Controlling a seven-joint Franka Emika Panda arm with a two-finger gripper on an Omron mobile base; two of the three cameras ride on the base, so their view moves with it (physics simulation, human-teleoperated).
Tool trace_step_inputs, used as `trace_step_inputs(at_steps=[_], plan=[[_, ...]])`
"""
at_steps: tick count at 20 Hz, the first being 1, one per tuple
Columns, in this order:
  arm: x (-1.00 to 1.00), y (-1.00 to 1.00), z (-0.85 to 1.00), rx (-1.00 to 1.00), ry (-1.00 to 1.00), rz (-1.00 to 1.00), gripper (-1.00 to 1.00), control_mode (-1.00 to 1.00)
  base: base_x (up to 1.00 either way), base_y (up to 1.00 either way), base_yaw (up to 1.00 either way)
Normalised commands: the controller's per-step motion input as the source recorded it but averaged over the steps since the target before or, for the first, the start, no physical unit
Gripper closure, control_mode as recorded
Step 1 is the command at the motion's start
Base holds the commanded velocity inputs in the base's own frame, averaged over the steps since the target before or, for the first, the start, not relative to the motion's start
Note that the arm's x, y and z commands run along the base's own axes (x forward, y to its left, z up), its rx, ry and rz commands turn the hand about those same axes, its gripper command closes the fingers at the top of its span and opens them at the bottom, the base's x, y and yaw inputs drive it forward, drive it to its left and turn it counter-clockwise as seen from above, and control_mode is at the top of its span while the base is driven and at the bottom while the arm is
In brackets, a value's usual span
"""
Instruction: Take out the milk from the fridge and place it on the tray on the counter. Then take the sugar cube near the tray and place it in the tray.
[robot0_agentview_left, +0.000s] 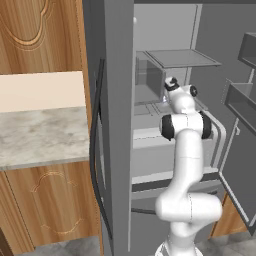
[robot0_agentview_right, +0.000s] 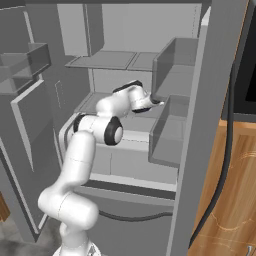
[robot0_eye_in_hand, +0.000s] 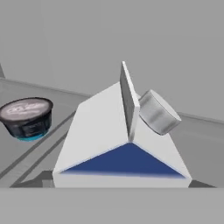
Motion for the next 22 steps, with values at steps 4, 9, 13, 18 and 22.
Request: trace_step_inputs(at_steps=[4, 9, 13, 18, 22], plan=[[-0.05, 0.00, -0.19, 0.00, -0.01, -0.01, 1.00, -1.00, 0.00, 0.00, 0.00], [-0.46, 0.24, 0.00, 0.01, -0.01, -0.12, 1.00, -1.00, 0.00, 0.00, 0.00], [-0.61, 0.30, 0.00, 0.00, 0.00, -0.13, 1.00, -1.00, 0.00, 0.00, 0.00], [-0.73, 0.14, 0.05, 0.00, -0.05, -0.18, 1.00, -1.00, 0.00, 0.00, 0.00], [-0.92, 0.00, 0.38, 0.02, -0.15, -0.18, 1.00, -1.00, 0.00, 0.00, 0.00]])
